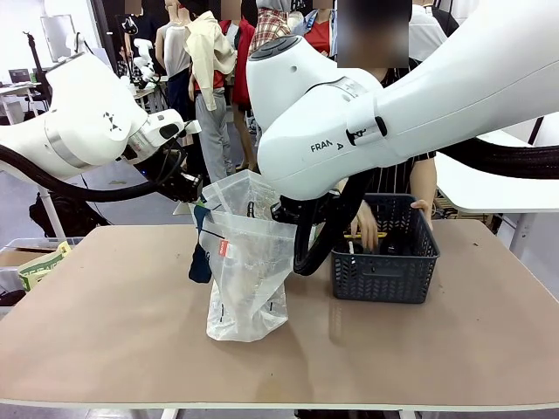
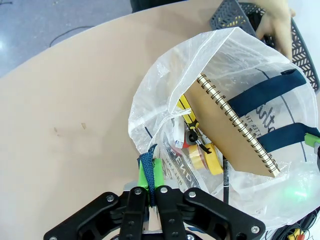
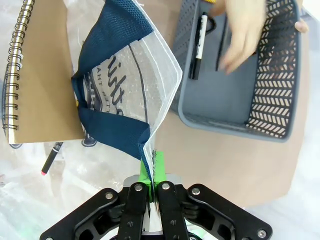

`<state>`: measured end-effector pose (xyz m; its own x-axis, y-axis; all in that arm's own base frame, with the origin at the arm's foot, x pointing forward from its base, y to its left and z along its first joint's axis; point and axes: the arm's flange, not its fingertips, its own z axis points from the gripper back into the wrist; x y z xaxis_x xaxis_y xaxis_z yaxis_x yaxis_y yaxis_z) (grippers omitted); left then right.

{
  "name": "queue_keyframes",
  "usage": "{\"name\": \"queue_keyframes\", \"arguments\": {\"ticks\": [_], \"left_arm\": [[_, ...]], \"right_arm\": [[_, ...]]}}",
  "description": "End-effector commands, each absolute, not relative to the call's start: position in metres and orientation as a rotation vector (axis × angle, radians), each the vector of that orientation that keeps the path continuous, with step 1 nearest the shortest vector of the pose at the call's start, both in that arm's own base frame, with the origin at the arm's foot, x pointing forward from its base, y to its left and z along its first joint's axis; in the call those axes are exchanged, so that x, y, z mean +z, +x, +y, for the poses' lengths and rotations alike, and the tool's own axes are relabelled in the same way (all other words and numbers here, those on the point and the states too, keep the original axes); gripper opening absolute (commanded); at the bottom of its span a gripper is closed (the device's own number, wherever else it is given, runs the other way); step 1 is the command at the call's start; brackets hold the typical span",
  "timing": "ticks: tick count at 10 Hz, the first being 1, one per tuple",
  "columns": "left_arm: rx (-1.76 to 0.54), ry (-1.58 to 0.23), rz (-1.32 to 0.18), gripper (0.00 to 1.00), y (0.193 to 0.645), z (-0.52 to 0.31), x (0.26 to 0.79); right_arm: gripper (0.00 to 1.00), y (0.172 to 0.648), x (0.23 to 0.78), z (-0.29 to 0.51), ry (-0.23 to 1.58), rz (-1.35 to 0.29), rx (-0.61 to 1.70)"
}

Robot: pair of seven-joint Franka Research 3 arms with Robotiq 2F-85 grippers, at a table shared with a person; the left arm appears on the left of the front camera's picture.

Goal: Transfer purchased items from the store into the shopping bag.
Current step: Move the Reusable shopping bag to the right side of the table.

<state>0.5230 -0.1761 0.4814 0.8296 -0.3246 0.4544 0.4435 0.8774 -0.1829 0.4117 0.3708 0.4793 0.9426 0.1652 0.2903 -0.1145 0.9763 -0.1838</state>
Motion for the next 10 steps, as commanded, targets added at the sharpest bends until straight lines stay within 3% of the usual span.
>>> {"name": "queue_keyframes", "arguments": {"ticks": [1,10], "left_arm": [[-0.409,-0.288,-0.429,0.00,0.5234,-0.1740,0.4818],[-0.409,-0.288,-0.429,0.00,0.5234,-0.1740,0.4818]], "right_arm": [[0.00,0.4100,0.4781,0.3682,-0.174,-0.309,0.141],[0.00,0.4100,0.4781,0.3682,-0.174,-0.309,0.141]]}}
